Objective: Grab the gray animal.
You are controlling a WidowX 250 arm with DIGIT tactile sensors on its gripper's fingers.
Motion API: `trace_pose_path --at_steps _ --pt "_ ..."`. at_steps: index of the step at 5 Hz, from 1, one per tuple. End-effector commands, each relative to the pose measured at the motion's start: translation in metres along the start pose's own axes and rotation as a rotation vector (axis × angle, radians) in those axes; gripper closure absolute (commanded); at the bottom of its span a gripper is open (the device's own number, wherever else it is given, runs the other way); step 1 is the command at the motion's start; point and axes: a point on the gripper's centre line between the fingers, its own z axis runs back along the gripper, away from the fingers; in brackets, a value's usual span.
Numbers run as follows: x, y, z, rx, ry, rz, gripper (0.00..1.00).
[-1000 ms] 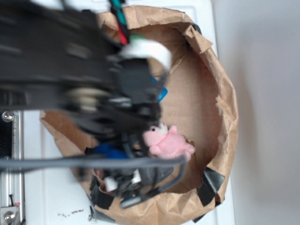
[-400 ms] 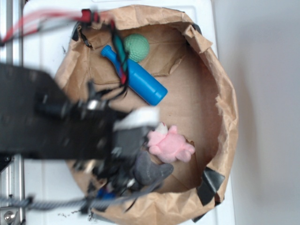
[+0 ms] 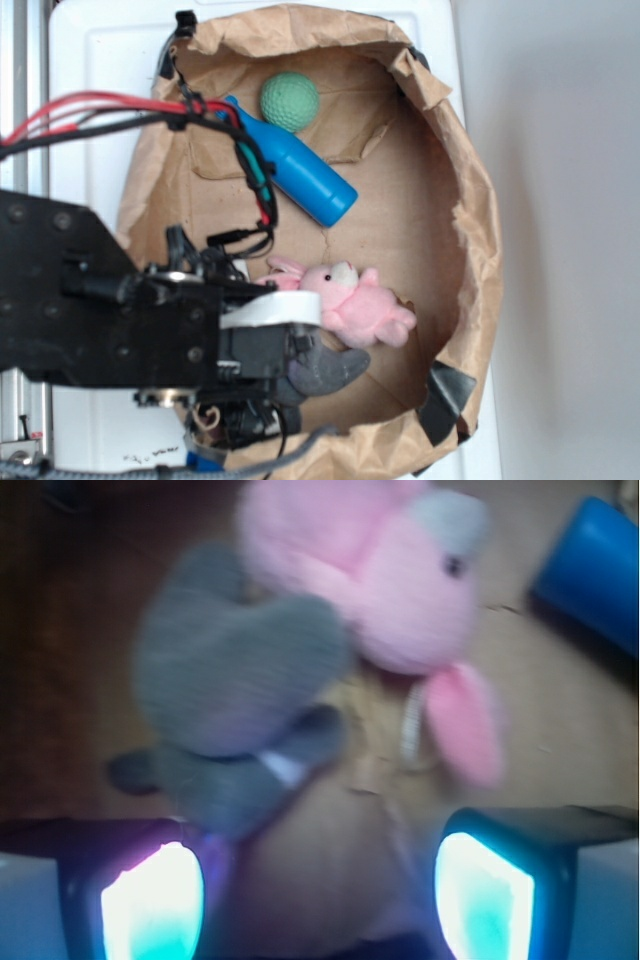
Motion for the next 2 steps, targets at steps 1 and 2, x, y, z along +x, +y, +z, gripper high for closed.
trace_pose_path --at_steps 1,2 --pt "0.025 -0.0168 0.0321 -0.11 -0.006 0.028 0.0" --pt "0.0273 -0.013 0.0398 -0.157 -0.022 0.058 0.0"
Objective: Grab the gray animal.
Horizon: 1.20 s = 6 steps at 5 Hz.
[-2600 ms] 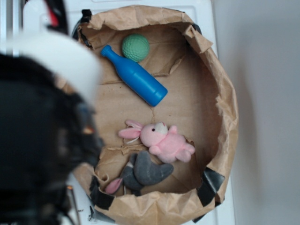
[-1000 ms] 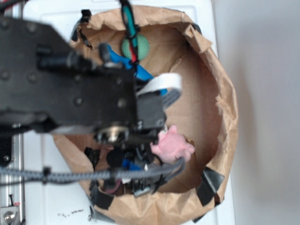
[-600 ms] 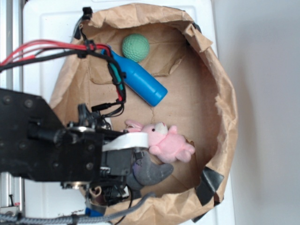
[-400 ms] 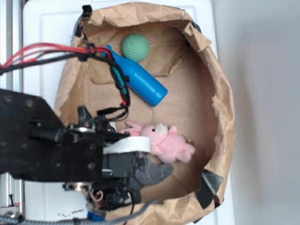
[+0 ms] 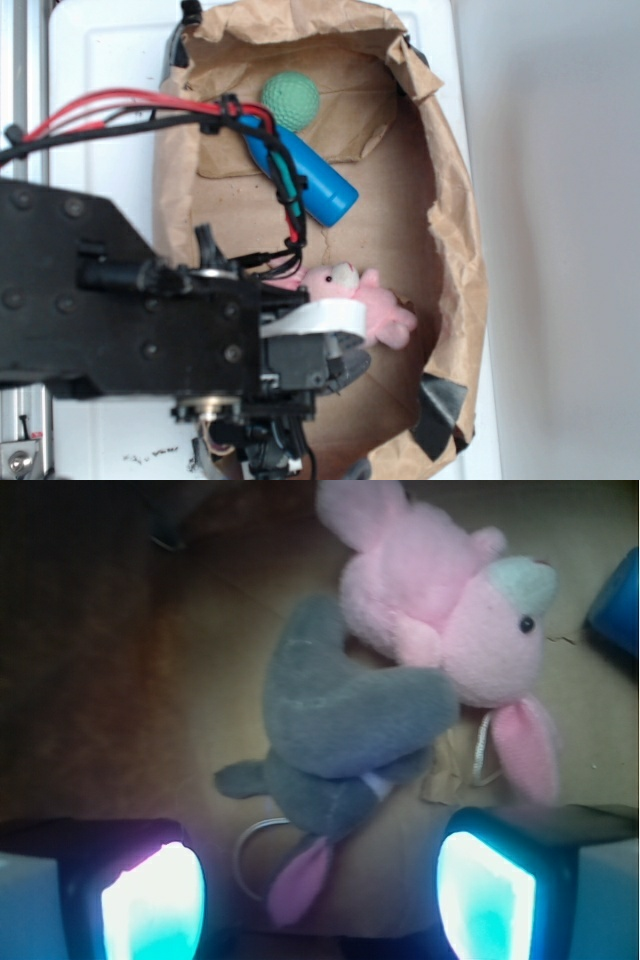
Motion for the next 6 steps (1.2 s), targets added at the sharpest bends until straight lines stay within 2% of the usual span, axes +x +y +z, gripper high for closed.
trace_pose_path --at_steps 1,2,3,4,5,6 --pt "0.014 0.0 0.017 -0.054 -0.106 0.023 0.0" --pt "0.016 -0.001 0.006 -0.068 -0.177 0.042 0.0" --pt "0.021 -0.005 -0.009 0.012 -0.292 0.055 0.0" --pt "0.026 -0.007 -0.028 0.066 -0.309 0.045 0.0" --pt "0.026 -0.011 -0.046 0.112 -0.285 0.028 0.0" --pt "0.023 -0.005 -0.055 0.113 -0.26 0.044 1.0"
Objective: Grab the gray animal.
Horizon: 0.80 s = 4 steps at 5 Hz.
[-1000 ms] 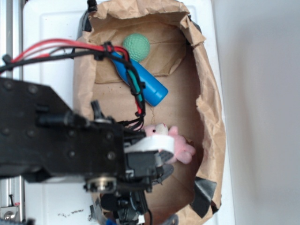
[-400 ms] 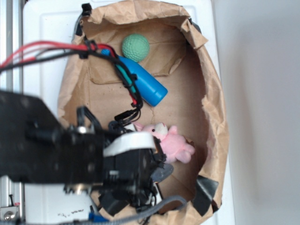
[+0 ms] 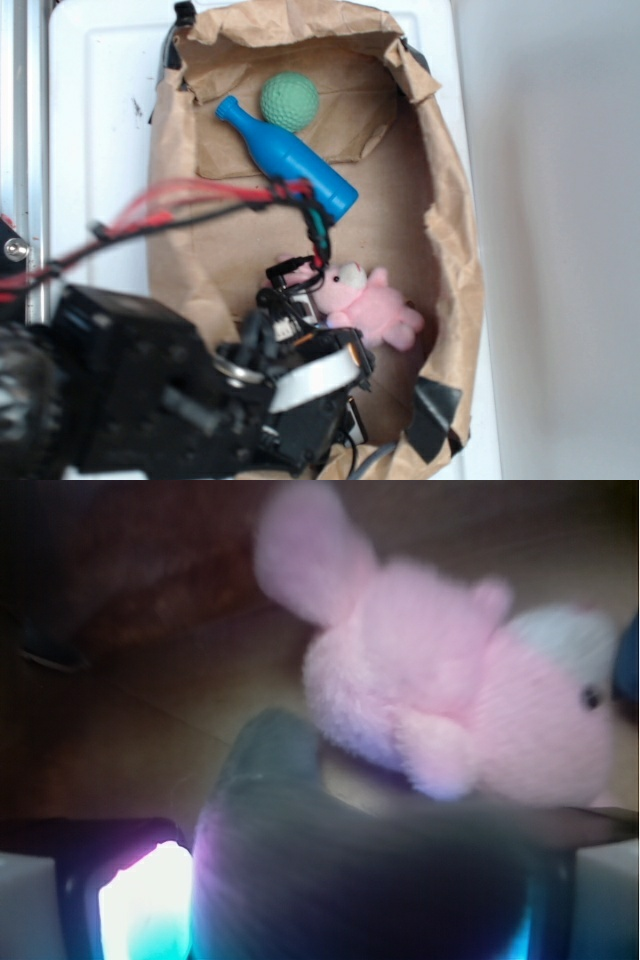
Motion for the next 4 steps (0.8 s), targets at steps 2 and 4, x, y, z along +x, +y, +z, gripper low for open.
trace_pose_path --at_steps 2,4 --pt "0.013 0.012 0.023 -0.047 0.031 0.026 1.0" --pt "0.048 0.071 0.082 0.067 0.12 0.112 1.0"
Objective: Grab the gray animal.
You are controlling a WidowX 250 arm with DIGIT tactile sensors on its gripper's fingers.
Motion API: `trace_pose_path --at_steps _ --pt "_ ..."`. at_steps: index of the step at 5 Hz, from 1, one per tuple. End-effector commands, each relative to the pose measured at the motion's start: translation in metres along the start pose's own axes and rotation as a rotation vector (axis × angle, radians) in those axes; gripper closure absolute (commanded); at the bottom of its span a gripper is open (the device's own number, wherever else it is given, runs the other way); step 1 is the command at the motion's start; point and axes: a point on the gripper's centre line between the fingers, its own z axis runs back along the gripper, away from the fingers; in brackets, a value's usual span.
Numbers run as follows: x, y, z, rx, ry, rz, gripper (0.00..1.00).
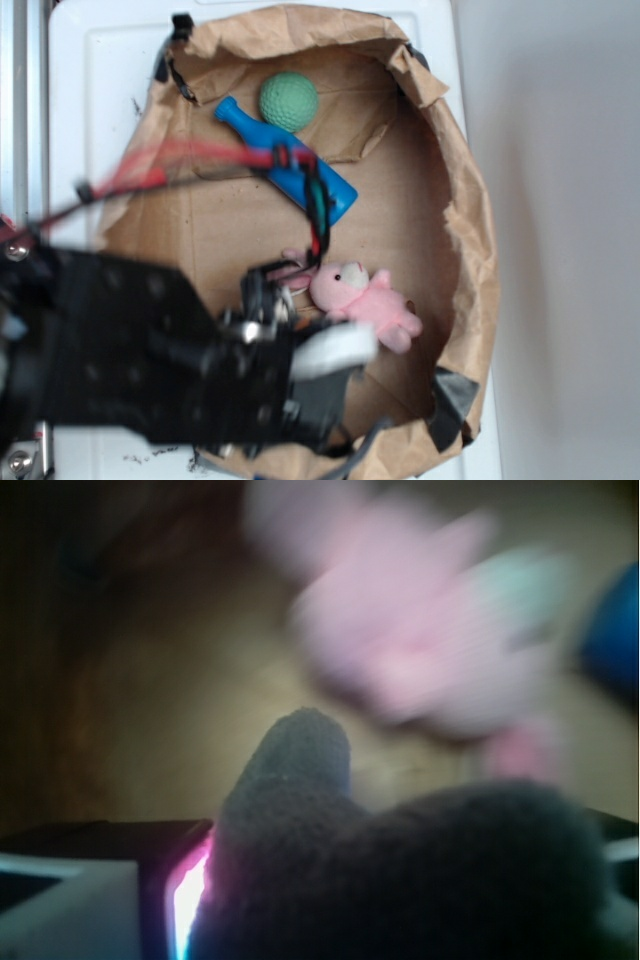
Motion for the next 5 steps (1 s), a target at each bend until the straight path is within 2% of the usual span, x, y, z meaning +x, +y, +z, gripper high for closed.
trace_pose_path --at_steps 1,2,3,4,5 --pt "0.046 0.048 0.063 0.088 -0.022 0.13 1.0" --pt "0.065 0.041 0.087 0.163 -0.033 0.158 1.0" --pt "0.07 0.024 0.105 0.179 -0.09 0.151 1.0" --pt "0.068 0.018 0.106 0.176 -0.091 0.156 1.0" --pt "0.065 0.013 0.104 0.21 -0.071 0.099 1.0"
